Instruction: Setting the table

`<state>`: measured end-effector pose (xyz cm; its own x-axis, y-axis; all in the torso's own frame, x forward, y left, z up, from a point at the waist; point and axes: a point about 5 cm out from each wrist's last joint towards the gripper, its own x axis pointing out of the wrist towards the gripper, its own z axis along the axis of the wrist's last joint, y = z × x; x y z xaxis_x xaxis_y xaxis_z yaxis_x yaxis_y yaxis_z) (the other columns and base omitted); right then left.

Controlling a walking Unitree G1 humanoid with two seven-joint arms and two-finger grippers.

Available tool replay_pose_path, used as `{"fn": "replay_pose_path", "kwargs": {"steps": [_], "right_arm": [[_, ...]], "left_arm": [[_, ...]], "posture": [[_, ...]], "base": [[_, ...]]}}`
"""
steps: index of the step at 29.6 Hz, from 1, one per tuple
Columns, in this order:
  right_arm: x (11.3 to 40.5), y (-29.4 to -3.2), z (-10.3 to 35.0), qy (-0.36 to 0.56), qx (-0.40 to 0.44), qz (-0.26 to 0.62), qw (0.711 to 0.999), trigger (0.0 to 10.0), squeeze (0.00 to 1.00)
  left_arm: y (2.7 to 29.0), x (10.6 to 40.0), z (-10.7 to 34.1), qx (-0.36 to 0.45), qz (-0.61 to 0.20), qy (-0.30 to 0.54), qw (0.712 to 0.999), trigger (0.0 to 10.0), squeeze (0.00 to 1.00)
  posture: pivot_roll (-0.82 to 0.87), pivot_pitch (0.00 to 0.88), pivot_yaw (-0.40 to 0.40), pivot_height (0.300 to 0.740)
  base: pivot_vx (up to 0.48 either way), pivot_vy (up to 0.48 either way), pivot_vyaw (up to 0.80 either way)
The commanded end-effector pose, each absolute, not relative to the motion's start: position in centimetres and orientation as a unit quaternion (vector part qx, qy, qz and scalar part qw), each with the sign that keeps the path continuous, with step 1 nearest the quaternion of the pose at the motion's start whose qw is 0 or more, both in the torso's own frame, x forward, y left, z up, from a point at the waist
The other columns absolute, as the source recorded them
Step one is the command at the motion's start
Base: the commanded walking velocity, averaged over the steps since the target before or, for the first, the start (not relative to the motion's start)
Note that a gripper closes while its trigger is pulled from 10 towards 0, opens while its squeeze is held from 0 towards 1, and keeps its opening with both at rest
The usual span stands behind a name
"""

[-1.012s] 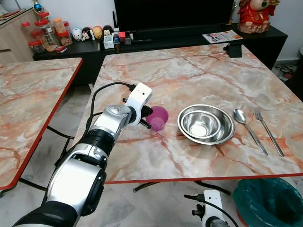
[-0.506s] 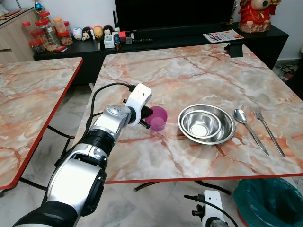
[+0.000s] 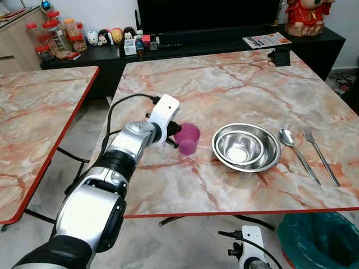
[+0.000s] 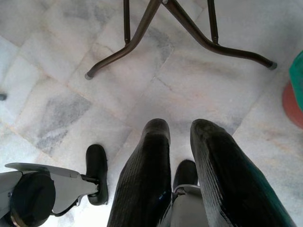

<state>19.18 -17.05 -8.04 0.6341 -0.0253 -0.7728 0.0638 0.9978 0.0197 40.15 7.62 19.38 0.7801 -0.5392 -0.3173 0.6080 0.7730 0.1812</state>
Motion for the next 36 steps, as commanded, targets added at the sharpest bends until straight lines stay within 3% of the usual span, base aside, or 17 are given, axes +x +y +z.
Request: {"fn": "replay_pose_path", "kwargs": {"steps": [1, 9, 14, 16, 17, 20, 27, 32, 36], "right_arm": [[19.0, -16.8, -8.2, 0.432, 0.031, -0.027, 0.901, 10.0, 0.00], [19.1, -16.7, -8.1, 0.431, 0.032, -0.027, 0.901, 10.0, 0.00], [19.1, -16.7, -8.1, 0.431, 0.032, -0.027, 0.901, 10.0, 0.00], [19.1, -16.7, -8.1, 0.430, 0.033, -0.028, 0.902, 10.0, 0.00], [19.1, -16.7, -8.1, 0.430, 0.033, -0.029, 0.902, 10.0, 0.00], [19.0, -16.8, -8.2, 0.431, 0.033, -0.029, 0.901, 10.0, 0.00], [19.0, -16.9, -8.1, 0.428, 0.029, -0.026, 0.903, 10.0, 0.00], [19.4, -17.0, -7.9, 0.421, 0.026, -0.023, 0.907, 10.0, 0.00], [19.7, -17.1, -7.8, 0.418, 0.020, -0.019, 0.908, 10.0, 0.00]], "left_arm": [[8.2, 40.5, 20.3, 0.135, -0.295, 0.110, 0.939, 10.0, 0.00], [8.4, 40.7, 20.9, 0.131, -0.286, 0.096, 0.944, 10.0, 0.00], [9.4, 41.0, 22.6, 0.085, -0.246, 0.018, 0.965, 10.0, 0.00], [10.3, 41.1, 23.3, 0.065, -0.214, -0.024, 0.974, 10.0, 0.00], [11.8, 40.8, 23.7, 0.017, -0.178, -0.064, 0.982, 10.0, 0.00], [15.5, 39.8, 22.1, 0.001, -0.078, -0.102, 0.992, 10.0, 0.00], [20.3, 36.7, 17.5, -0.012, 0.037, -0.109, 0.993, 10.0, 0.00], [20.8, 34.9, 15.8, -0.020, 0.058, -0.124, 0.990, 10.0, 0.00], [19.4, 34.4, 14.6, -0.004, 0.050, -0.122, 0.991, 10.0, 0.00]], "posture": [[0.05, 0.011, 0.097, 0.714], [0.05, 0.008, 0.097, 0.714], [0.05, 0.005, 0.095, 0.714], [0.05, 0.005, 0.095, 0.714], [0.05, 0.005, 0.094, 0.714], [0.05, 0.006, 0.089, 0.714], [0.07, 0.002, 0.074, 0.714], [0.07, 0.000, 0.066, 0.714], [0.07, 0.000, 0.056, 0.714]], "base": [[0.000, 0.000, 0.00], [0.000, 0.000, 0.00], [0.000, 0.000, 0.00], [0.000, 0.000, 0.00], [0.000, 0.000, 0.00], [0.000, 0.000, 0.00], [0.000, 0.000, 0.00], [0.000, 0.000, 0.00], [0.000, 0.000, 0.00]]}}
